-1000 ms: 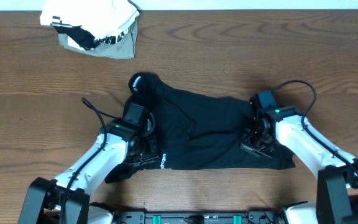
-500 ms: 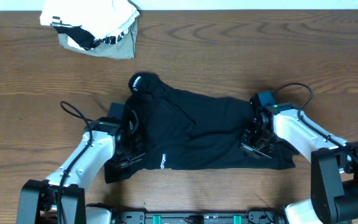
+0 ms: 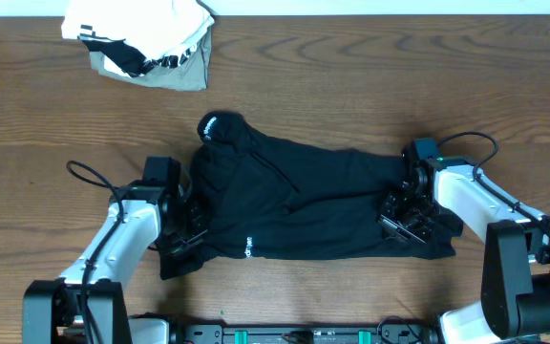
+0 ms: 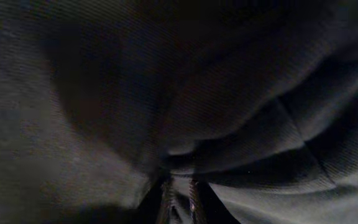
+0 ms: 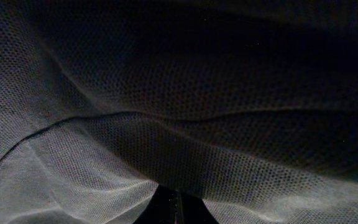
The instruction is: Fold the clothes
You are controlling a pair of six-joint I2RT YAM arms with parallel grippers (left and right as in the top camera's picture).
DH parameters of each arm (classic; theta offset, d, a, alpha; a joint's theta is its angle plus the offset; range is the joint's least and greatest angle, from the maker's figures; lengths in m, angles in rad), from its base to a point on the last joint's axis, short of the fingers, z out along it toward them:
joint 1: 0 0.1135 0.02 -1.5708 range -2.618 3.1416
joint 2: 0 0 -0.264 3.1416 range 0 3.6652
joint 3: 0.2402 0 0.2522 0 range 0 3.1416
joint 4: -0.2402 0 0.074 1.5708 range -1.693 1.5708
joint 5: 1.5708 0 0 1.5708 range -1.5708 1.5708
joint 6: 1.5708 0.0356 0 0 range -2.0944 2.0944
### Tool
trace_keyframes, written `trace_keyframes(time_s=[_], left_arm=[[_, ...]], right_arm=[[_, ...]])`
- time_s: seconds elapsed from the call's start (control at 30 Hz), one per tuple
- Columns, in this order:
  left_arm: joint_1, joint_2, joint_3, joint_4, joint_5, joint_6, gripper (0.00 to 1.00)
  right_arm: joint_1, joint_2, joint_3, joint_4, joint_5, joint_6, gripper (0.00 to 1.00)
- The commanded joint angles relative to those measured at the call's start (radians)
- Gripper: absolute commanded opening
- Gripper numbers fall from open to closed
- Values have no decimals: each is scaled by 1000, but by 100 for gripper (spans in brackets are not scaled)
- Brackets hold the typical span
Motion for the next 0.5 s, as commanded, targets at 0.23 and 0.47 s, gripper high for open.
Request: trace_keyframes(time_s=[0.23,0.47], left_arm=[[78,6,12,-30,-116,18,14],[139,6,12,-36,-115,37,14]], right_arm=[[-66,40,-28,22,188,-15,3],[-135,40,-10,44,187,-42,3]])
